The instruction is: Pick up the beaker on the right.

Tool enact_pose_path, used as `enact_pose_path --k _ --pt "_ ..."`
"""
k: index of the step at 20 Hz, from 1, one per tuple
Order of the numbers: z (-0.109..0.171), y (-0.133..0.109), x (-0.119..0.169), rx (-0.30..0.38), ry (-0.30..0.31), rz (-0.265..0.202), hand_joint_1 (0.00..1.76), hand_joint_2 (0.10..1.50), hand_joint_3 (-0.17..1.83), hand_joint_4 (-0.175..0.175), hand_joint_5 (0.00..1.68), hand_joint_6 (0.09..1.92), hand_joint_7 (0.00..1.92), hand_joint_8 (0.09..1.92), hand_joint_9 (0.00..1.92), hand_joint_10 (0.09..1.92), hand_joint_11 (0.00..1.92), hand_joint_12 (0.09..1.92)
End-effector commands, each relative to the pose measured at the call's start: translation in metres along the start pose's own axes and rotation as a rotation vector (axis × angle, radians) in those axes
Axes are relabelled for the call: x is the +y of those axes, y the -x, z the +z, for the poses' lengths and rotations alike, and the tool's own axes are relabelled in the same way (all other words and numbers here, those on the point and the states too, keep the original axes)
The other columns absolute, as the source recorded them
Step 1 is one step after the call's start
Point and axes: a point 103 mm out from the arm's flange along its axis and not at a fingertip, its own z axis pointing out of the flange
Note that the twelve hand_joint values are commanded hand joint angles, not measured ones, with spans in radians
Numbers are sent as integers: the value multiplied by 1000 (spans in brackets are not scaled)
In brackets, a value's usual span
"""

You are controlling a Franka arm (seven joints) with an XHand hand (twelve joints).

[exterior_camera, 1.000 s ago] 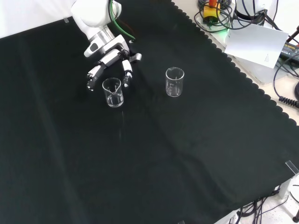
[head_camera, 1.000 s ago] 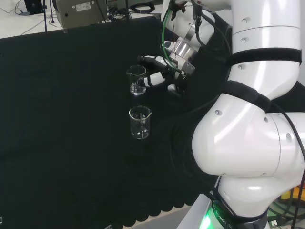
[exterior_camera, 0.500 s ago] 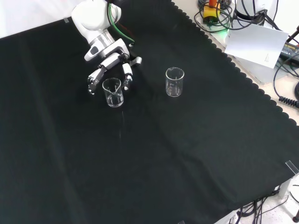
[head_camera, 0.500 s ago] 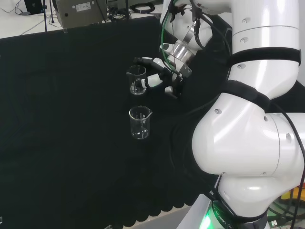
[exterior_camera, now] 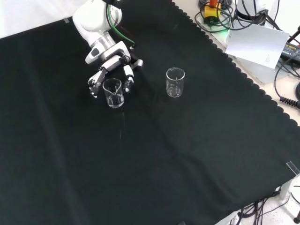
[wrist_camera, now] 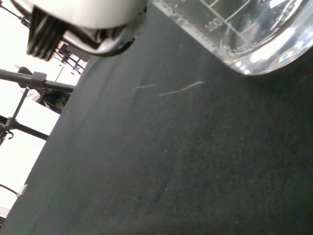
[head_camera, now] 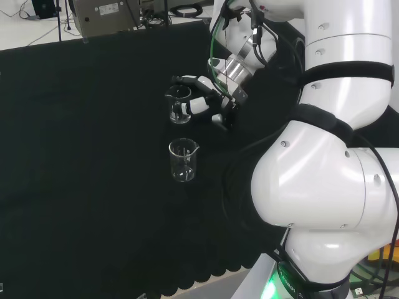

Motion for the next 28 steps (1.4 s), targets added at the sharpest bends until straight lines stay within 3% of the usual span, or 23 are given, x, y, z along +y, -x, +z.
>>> enact_pose_path --k 1,9,10,14,17,24,28 --pt "4 -2 2 13 7 -9 976 488 688 -2 482 87 326 627 434 584 38 1363" --pt "9 0 5 22 25 7 1011 484 701 -3 520 110 345 634 456 573 60 1352" --pt "9 1 5 26 26 9 1025 490 700 -2 539 186 365 633 481 557 71 1350" --pt "10 2 6 44 30 16 1067 506 712 -2 487 831 435 662 569 520 118 1334" --pt "11 2 7 43 33 21 1082 511 726 -2 493 994 453 683 590 523 135 1334" --pt "15 0 8 66 35 25 1102 520 741 -2 541 1087 463 703 614 532 202 1326" --pt "13 0 10 74 85 63 1170 548 761 -18 634 1105 541 707 753 510 407 1260"
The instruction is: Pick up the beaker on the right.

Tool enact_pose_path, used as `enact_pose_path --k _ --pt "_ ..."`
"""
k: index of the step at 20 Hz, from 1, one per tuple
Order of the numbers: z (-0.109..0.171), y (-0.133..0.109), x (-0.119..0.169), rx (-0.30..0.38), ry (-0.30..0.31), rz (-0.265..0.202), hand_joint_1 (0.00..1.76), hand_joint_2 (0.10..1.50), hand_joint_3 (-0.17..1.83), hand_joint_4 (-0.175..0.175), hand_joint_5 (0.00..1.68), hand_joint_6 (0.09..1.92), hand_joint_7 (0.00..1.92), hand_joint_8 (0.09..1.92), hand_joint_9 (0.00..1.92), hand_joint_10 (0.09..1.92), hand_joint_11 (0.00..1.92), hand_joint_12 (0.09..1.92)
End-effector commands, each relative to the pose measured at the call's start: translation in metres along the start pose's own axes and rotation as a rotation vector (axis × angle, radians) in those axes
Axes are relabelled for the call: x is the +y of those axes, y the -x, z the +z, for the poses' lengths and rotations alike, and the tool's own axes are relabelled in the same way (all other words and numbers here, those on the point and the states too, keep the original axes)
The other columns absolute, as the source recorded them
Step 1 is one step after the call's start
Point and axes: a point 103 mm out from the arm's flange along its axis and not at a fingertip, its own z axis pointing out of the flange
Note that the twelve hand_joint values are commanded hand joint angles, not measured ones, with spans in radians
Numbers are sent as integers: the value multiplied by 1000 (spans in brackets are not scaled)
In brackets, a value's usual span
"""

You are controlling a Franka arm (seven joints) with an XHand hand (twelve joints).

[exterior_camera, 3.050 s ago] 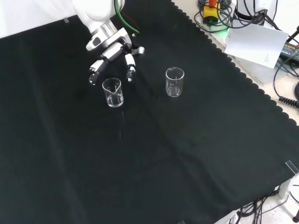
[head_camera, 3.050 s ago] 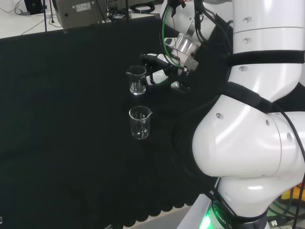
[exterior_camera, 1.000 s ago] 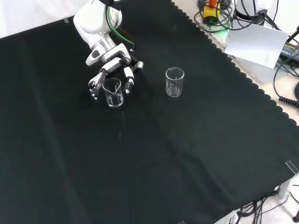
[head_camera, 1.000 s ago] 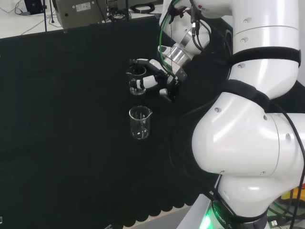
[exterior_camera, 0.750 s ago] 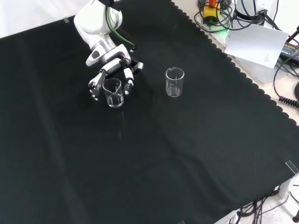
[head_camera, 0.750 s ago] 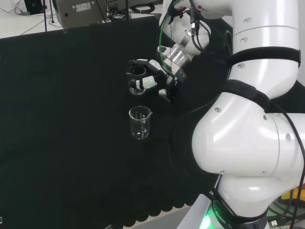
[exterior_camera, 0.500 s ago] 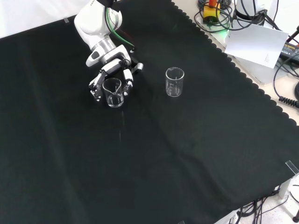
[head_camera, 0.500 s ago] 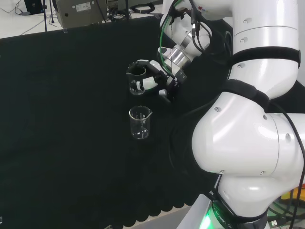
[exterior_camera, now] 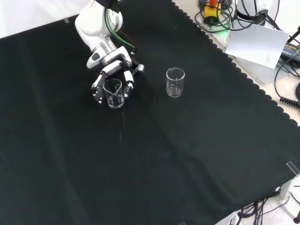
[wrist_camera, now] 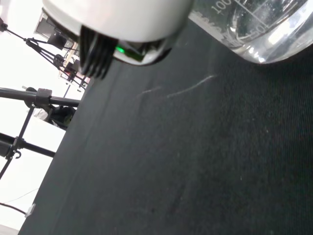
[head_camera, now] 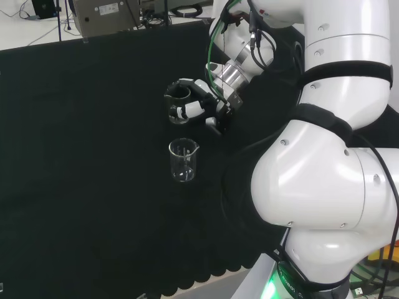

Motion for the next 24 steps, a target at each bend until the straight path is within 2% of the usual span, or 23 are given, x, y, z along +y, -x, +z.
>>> enact_pose_path --k 1,2,4,7,9,12,16,19,22,24 --pt "-2 0 1 7 68 48 1204 566 768 -35 693 1102 633 733 848 500 552 1200" --pt "-5 0 1 -8 97 68 1200 652 703 -89 826 1074 754 784 956 513 736 1112" --pt "-10 0 0 -42 146 81 1325 788 487 -106 974 1058 956 914 1206 476 981 945" --pt "-22 -6 -2 -104 229 63 1409 661 648 -127 1110 945 1169 845 1426 367 1155 789" --pt "-35 -15 -1 -146 266 28 1428 593 722 -148 1179 851 1264 743 1527 219 1214 730" --pt "-61 -34 2 -188 246 -33 1440 521 808 -172 1246 770 1336 679 1620 87 1248 707" --pt "-86 -61 -1 -328 162 -89 1447 464 892 -175 1258 770 1355 684 1681 87 1272 710" --pt "-98 -73 -14 -394 123 -97 1450 442 928 -175 1239 793 1364 693 1709 87 1316 719" --pt "-104 -81 -33 -426 83 -86 1435 591 669 -175 1330 525 1267 696 1653 87 1361 709" --pt "-107 -85 -48 -444 74 -74 1432 622 610 -175 1355 453 1259 669 1645 87 1383 696"
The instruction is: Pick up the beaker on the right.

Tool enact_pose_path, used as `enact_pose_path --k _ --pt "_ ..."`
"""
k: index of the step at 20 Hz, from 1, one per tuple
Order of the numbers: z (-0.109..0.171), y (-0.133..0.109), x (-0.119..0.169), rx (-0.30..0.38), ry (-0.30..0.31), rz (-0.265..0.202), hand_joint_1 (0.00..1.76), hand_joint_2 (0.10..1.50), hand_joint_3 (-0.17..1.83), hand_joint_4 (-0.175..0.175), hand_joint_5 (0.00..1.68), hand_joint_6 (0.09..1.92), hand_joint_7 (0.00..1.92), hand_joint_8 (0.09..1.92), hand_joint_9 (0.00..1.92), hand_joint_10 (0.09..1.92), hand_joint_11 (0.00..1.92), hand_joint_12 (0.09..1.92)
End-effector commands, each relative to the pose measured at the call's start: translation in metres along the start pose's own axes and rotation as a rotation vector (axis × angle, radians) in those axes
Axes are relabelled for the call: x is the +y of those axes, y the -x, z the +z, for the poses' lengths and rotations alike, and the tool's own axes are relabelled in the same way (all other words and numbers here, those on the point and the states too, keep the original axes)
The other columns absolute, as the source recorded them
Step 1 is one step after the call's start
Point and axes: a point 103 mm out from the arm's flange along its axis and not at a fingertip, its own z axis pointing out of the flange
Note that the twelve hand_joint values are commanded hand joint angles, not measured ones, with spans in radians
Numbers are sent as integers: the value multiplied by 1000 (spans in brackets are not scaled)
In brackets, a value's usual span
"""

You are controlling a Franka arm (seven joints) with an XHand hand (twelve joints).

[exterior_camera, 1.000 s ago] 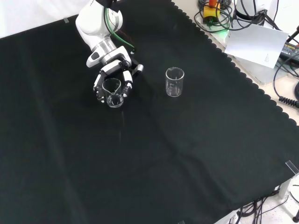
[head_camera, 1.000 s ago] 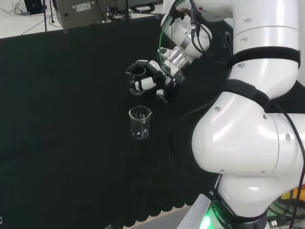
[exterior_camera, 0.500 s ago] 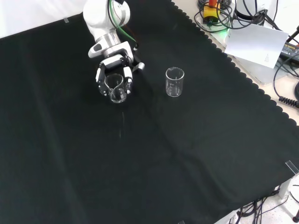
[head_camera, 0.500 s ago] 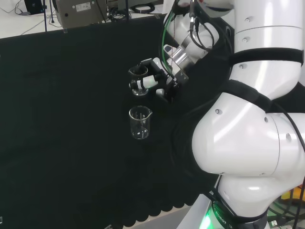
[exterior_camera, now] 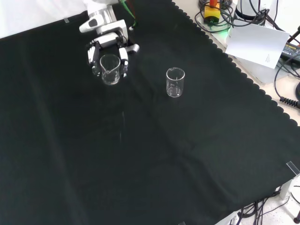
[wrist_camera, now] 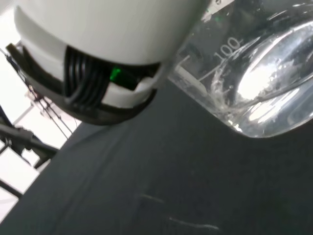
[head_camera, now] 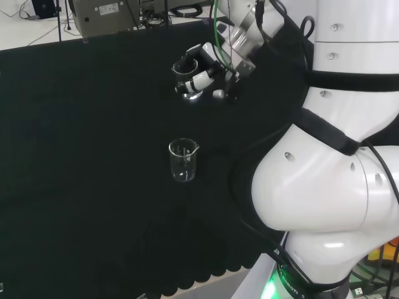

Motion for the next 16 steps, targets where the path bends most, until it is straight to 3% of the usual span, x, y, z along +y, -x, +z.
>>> enact_pose_path --k 1,10,16 --pt "-35 -17 -48 -148 -95 -10 1432 623 606 -175 1363 435 1266 656 1644 87 1393 689" --pt "-67 -41 -114 -235 -164 26 1435 584 664 -175 1388 411 1303 637 1645 87 1424 666" --pt "-78 -55 -157 -254 -196 52 1437 566 693 -175 1397 408 1316 629 1650 87 1434 657"
